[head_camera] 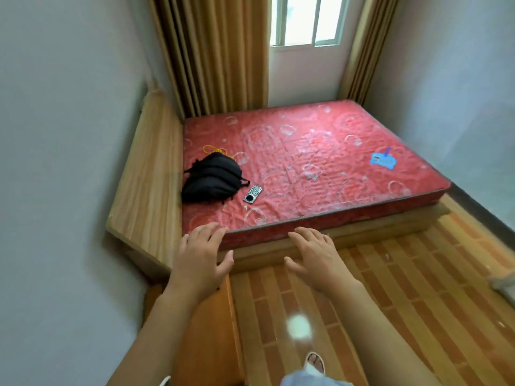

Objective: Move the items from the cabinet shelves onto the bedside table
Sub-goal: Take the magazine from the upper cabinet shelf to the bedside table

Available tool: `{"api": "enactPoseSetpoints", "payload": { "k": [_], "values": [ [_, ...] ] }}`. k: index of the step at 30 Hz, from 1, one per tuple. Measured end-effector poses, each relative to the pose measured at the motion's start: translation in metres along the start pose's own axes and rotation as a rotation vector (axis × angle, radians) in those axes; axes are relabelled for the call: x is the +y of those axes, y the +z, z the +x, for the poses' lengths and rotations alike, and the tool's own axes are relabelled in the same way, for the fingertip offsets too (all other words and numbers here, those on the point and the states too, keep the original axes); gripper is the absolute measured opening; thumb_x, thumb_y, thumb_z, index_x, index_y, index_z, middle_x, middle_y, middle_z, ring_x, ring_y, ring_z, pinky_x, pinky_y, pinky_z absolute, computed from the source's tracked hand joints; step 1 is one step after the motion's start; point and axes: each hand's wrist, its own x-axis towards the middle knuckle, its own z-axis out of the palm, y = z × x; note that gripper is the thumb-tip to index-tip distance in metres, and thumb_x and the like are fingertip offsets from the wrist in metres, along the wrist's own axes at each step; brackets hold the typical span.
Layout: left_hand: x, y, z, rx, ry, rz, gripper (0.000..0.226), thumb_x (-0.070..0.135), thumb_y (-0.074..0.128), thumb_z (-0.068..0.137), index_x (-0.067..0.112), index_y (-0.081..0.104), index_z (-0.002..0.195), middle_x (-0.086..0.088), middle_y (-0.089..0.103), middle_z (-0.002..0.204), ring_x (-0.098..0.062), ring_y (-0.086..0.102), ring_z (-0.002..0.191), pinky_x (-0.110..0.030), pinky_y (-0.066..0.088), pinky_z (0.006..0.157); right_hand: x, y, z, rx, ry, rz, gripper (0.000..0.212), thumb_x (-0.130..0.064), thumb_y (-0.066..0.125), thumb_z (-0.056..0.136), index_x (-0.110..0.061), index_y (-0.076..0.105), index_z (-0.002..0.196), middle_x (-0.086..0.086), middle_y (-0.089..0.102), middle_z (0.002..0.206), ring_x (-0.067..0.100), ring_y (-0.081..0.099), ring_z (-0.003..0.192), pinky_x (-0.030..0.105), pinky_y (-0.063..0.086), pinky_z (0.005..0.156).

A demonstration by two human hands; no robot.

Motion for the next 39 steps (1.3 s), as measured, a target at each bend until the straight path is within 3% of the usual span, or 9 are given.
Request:
{"api": "enactPoseSetpoints", "payload": {
  "k": [9,23,31,35,39],
  "values": [
    [0.176,0.002,0.065,0.012,0.307,0.003,0.056,0.05,0.057,0.092,0.022,0.057,0.141,-0.002,0.055,0.146,-0.023,0.046,0.138,-0.05,0.04,0.112,0.135,-0.091,-0.096,0.192,0.303,0.029,0.069,-0.058,0.05,0.098,-0.022,0.043,0.156,0.001,0.038,0.162,0.019,0.03,0.15,0.046,0.026,0.123],
    [0.529,0.059,0.135,-0.025,0.608,-0.137,0.054,0.052,0.055,0.096,0.029,0.053,0.145,0.003,0.049,0.153,-0.023,0.04,0.142,-0.05,0.033,0.116,0.406,-0.241,-0.26,0.38,0.713,-0.052,0.066,-0.06,0.052,0.097,-0.028,0.043,0.154,-0.002,0.042,0.16,0.021,0.037,0.147,0.045,0.032,0.12],
    [0.654,0.074,0.166,-0.032,0.727,-0.211,0.05,0.049,0.057,0.097,0.03,0.055,0.143,0.002,0.052,0.151,-0.023,0.043,0.141,-0.052,0.035,0.115,0.498,-0.31,-0.328,0.405,0.822,-0.074,0.07,-0.06,0.056,0.095,-0.026,0.042,0.155,0.001,0.039,0.162,0.024,0.036,0.147,0.047,0.029,0.119],
    [0.709,0.079,0.186,-0.033,0.82,-0.281,0.055,0.058,0.047,0.093,0.03,0.058,0.139,0.002,0.056,0.146,-0.023,0.046,0.137,-0.049,0.037,0.112,0.527,-0.338,-0.348,0.439,0.905,-0.084,0.073,-0.061,0.051,0.093,-0.025,0.042,0.155,0.002,0.037,0.163,0.024,0.032,0.149,0.047,0.026,0.121],
    [0.77,0.088,0.214,-0.028,0.917,-0.338,0.051,0.054,0.055,0.093,0.032,0.056,0.139,0.006,0.054,0.147,-0.019,0.045,0.137,-0.047,0.036,0.113,0.554,-0.373,-0.359,0.463,0.961,-0.138,0.071,-0.059,0.052,0.094,-0.024,0.041,0.155,0.001,0.036,0.164,0.023,0.031,0.149,0.046,0.024,0.121]
  ]
}}
